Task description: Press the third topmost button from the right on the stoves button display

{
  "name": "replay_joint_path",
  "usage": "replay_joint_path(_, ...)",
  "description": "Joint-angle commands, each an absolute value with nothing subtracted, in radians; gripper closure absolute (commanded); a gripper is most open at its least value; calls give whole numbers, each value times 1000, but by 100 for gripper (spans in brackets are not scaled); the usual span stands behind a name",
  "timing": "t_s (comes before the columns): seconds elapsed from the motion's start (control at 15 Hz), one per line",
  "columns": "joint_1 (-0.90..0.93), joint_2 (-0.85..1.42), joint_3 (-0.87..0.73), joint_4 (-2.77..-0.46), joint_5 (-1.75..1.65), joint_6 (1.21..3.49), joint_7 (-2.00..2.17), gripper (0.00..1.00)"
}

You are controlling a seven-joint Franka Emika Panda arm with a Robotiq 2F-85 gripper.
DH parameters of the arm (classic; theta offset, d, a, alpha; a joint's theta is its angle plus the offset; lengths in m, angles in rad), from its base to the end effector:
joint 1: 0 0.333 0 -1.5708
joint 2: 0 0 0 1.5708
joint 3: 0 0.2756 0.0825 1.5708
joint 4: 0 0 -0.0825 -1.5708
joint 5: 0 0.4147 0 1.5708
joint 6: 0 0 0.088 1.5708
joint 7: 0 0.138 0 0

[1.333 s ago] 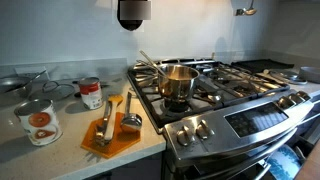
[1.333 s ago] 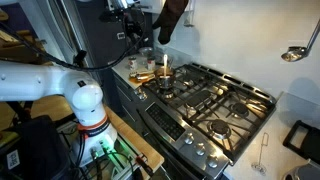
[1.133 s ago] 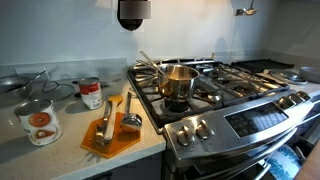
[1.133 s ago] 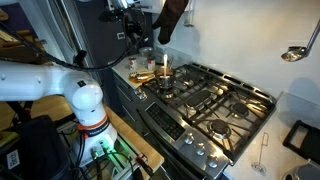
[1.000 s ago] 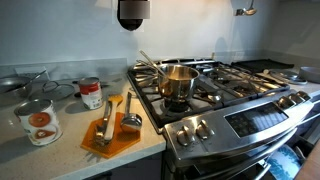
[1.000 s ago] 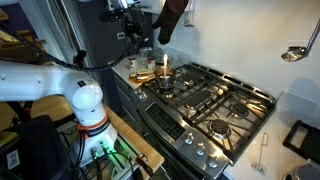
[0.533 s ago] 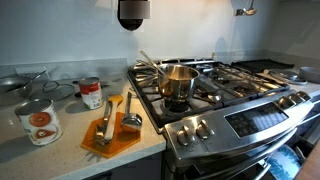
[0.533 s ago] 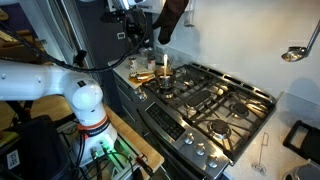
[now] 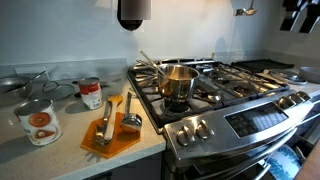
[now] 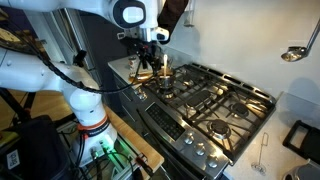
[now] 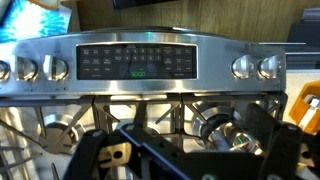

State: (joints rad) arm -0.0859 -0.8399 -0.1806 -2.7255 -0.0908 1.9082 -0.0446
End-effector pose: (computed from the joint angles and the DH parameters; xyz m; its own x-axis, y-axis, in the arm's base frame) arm 0.3503 -0.0907 0.3882 0.9908 -0.1342 0.0192 -0.1332 -0.9900 -0.0472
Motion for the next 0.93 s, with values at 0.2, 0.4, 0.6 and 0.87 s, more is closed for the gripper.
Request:
replay_joint_path(0.2, -190, -580, -218, -2756, -138, 2025, -72, 0)
replay_joint_path(0.4, -239, -490, -236, -2747, -182, 2048, -85, 0)
replay_joint_path(0.6, -250, -498, -228, -2751, -171, 2027, -75, 0)
replay_joint_path(0.87, -255, -481, -224, -2745, -173, 2027, -80, 0)
